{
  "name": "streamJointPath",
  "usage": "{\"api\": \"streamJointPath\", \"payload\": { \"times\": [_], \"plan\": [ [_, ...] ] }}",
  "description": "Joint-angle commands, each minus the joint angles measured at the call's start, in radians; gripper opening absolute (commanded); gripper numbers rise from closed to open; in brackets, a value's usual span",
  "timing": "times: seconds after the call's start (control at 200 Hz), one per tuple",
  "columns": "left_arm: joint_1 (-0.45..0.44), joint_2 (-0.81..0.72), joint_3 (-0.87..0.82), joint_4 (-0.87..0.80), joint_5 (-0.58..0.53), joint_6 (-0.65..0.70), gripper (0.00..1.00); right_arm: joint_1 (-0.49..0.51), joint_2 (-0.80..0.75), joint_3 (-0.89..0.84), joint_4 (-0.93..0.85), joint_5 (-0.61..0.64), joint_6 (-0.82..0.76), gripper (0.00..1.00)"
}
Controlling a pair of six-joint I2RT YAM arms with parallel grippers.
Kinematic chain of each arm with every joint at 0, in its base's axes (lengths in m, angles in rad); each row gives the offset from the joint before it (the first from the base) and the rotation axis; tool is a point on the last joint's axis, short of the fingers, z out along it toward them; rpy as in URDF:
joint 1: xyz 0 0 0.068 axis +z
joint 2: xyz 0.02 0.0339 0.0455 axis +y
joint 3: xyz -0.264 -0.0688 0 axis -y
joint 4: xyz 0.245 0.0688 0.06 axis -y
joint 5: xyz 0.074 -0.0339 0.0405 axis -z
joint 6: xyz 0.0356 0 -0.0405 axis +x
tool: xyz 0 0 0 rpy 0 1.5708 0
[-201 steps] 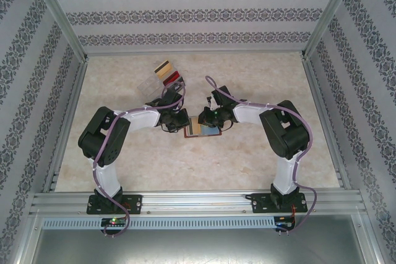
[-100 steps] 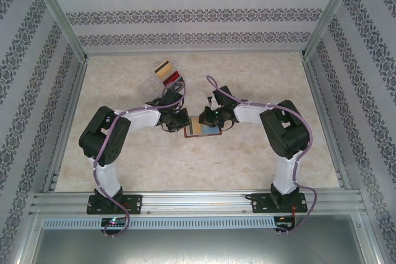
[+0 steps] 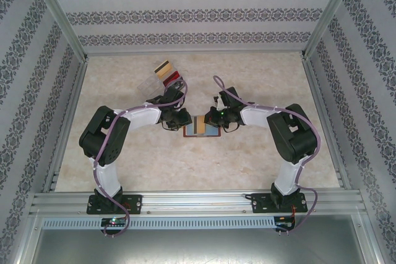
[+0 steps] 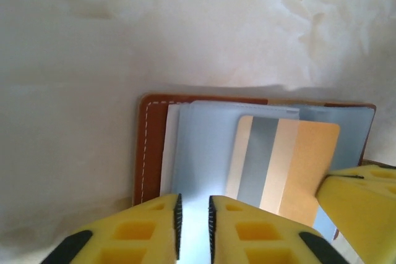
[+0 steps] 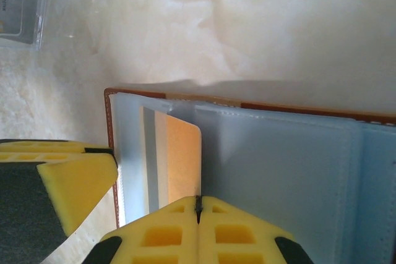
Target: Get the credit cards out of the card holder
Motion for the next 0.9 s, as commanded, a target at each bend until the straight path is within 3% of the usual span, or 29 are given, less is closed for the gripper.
{"api": "streamJointPath", "payload": {
  "times": [0.0,0.235,0.385,0.894],
  "plan": [
    [-0.008,0.004,0.022,-0.020,0.045,0.032,0.16,-0.004,-0.001,-0.015,0.023,-0.003,-0.002,0.00],
    [-0.011,-0.024,0.026,-0.007,0.053,0.055,0.13,-0.002,0.022,-0.012,0.032,-0.016,0.004,0.00],
    [-0.014,0.051,0.075,-0.046,0.083,0.058,0.08,-0.004,0.032,-0.011,0.056,-0.044,0.016,0.00],
    [-0.015,0.110,0.068,-0.092,0.035,0.061,0.06,0.000,0.040,-0.033,0.185,-0.167,0.053,0.19]
  ]
}}
